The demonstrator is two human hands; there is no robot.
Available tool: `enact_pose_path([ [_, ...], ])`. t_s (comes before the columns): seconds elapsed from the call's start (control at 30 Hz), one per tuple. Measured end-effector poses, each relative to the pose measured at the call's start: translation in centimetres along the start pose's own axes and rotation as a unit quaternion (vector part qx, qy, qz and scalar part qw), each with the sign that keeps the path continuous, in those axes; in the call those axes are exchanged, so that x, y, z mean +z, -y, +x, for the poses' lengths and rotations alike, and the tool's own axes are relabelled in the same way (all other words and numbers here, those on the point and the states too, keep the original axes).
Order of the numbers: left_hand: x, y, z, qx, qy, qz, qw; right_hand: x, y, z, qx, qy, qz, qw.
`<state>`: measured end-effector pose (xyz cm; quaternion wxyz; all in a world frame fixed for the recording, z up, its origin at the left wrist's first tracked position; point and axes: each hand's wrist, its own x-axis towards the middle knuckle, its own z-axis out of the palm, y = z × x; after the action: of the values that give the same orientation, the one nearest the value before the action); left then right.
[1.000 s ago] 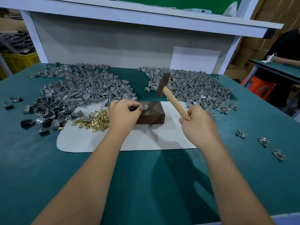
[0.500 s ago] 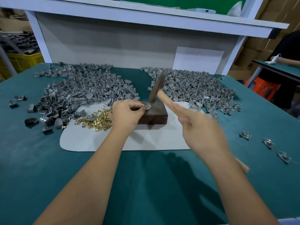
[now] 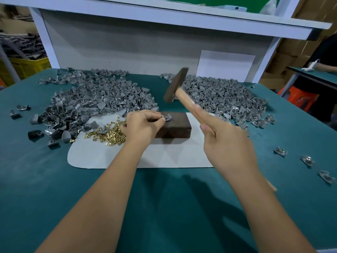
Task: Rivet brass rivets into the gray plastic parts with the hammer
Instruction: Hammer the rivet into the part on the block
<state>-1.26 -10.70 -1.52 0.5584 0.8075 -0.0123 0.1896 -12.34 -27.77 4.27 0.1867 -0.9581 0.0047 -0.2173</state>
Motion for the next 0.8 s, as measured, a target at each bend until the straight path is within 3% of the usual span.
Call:
enact_pose_path([
  [0.1,-0.2,-0.2,-0.2,-0.01,0.008,-0.003,1.0,0.1,-0.1,0.4,0.011,0.03,-0.019,0.999],
  [0.23,-0.1,-0.3,-0.2,-0.016,-0.015,0.038,0.999,0.1,-0.1,0.1,0.014,-0.024,0.008,1.0],
  [0.37,-0.3,-0.4,-0.4,-0.034,0.003,0.049,0.998,0.0,0.0,0.5,0.01,0.037,-0.02,0.999],
  [0.5,-0.2,-0.3,-0.3,-0.035,-0.009,0.055,0.998,0.2,-0.2,0.7,0.03,0.007,0.018,0.999],
  [0.67,-0.3,-0.4,-0.3,-0.028,-0.006,0.081,0.996,0.2,-0.5,0.9,0.037,0.073,0.027,0.996],
  [0.8,0.0,-0.3,-0.3,-0.032,-0.011,0.061,0.998,0.2,-0.1,1.1,0.043,-0.006,0.083,0.996],
])
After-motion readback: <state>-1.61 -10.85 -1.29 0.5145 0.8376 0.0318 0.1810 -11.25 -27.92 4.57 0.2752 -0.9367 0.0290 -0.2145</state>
